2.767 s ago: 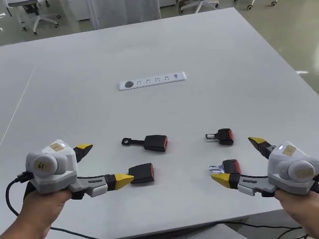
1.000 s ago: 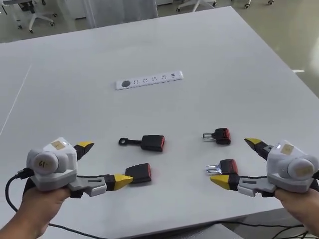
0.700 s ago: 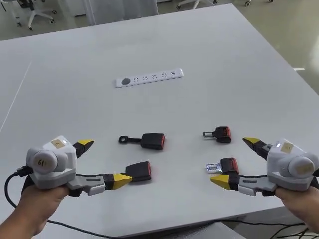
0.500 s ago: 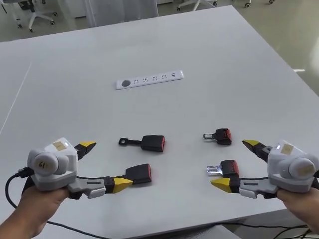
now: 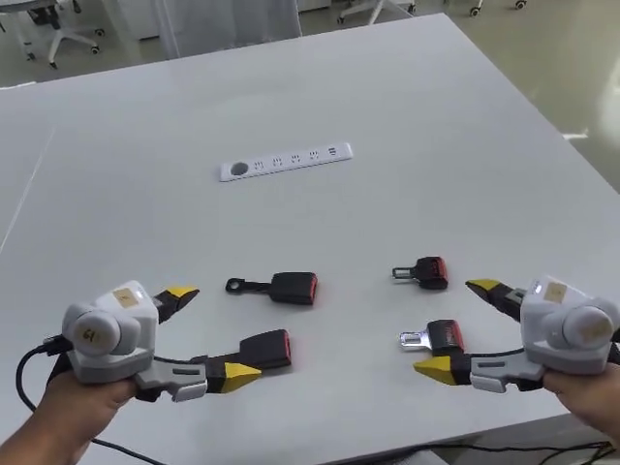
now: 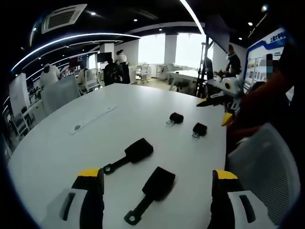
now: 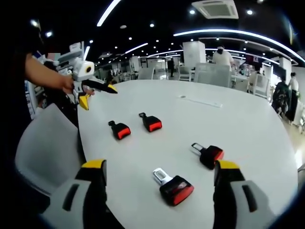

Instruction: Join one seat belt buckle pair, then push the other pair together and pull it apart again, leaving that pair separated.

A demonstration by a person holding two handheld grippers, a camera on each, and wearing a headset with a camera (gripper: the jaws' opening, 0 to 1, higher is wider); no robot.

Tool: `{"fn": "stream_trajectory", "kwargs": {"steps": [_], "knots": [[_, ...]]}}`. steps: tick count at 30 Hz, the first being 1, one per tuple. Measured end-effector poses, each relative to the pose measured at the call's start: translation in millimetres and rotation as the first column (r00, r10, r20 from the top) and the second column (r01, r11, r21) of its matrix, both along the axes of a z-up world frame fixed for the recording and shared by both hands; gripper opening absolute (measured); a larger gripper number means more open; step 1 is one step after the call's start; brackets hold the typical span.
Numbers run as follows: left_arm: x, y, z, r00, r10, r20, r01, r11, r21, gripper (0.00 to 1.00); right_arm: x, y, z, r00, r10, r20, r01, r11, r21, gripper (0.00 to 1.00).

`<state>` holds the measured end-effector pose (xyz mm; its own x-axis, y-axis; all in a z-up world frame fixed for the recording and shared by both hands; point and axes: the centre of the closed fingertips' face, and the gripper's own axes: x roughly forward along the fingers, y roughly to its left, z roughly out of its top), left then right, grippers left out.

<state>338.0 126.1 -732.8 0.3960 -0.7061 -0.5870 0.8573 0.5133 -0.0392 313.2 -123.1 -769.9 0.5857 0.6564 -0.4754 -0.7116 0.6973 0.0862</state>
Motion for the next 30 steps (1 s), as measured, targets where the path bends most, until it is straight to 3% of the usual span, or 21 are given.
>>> {"fn": "stream_trajectory", "kwargs": {"steps": [13,16,23,28,30], "knots": [[9.4,-0.2,-22.0,0.999,-0.044,-0.031,0.045,0.998,0.046,0.92,1.3,-5.4,-17.9,0.995,0.092,-0.047,-0.093,0.996,-0.019,0.91],[10.8,-1.4,-33.3,0.997,-0.055,-0.055,0.059,0.996,0.068,0.92,-0.1,-6.4,-24.0,0.99,0.12,-0.073,-0.121,0.993,-0.001,0.89],[15.2,-6.9,-52.8,0.992,-0.086,-0.091,0.095,0.99,0.1,0.89,-2.7,-13.0,-41.2,0.978,0.175,-0.116,-0.18,0.983,-0.035,0.86],[19.8,-13.6,-59.9,0.988,-0.123,-0.097,0.133,0.985,0.106,0.86,-1.0,-16.7,-49.0,0.97,0.2,-0.14,-0.208,0.977,-0.045,0.84],[18.6,-16.0,-65.0,0.983,-0.155,-0.098,0.168,0.977,0.134,0.85,-1.3,-17.0,-52.5,0.965,0.217,-0.146,-0.226,0.973,-0.049,0.82]]}}
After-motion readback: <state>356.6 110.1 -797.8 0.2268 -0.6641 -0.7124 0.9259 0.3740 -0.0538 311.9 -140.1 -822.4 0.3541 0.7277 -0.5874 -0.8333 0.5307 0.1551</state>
